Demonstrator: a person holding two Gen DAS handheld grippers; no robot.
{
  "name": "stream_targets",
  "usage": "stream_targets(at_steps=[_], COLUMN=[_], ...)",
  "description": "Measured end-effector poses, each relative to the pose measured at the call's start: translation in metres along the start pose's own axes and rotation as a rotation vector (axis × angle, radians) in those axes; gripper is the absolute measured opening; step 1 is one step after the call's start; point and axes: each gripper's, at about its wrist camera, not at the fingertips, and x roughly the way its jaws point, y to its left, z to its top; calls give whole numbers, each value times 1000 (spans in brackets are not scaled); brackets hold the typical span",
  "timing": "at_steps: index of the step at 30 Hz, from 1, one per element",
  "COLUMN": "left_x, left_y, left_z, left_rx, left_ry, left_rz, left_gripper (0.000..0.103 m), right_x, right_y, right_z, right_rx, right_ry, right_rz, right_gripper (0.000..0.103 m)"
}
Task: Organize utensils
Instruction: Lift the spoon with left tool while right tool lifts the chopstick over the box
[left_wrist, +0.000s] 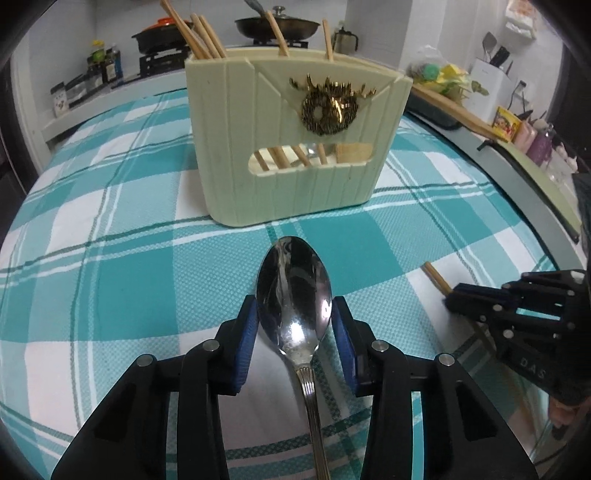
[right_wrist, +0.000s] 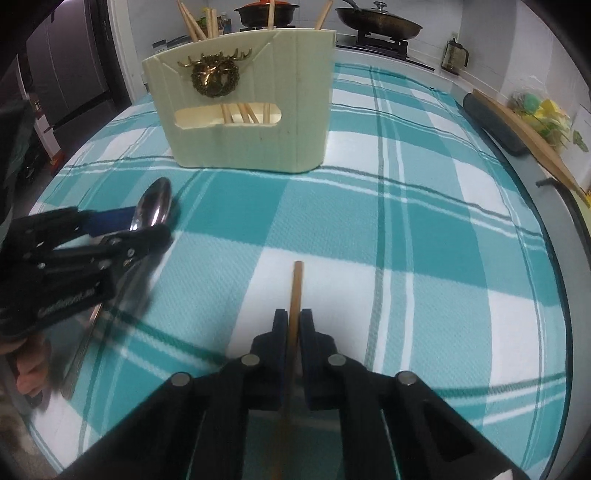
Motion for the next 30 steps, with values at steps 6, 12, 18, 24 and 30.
stream_targets(at_steps=[6, 12, 18, 24, 30], left_x=[-72, -141, -175, -169, -173], left_y=[7, 9, 12, 16, 16], left_z=[6, -8, -20, -26, -26], left_rx=[-13, -36, -64, -79, -76], left_ry=[-158, -299, -357, -362, -366], left_rz=[-37, -51, -62, -58, -59], left_gripper=[40, 40, 6, 3, 2], right_x=[-53, -130, -178, -194, -206], right_y=[-12, -10, 4, 11, 6], right_z=[8, -7, -27, -34, -43], right_rx=[91, 142, 107, 84, 92], right_ry=[-139, -330, -466, -505, -532], right_rz=[82, 114, 69, 51, 46], right_gripper=[6, 6, 6, 6, 5])
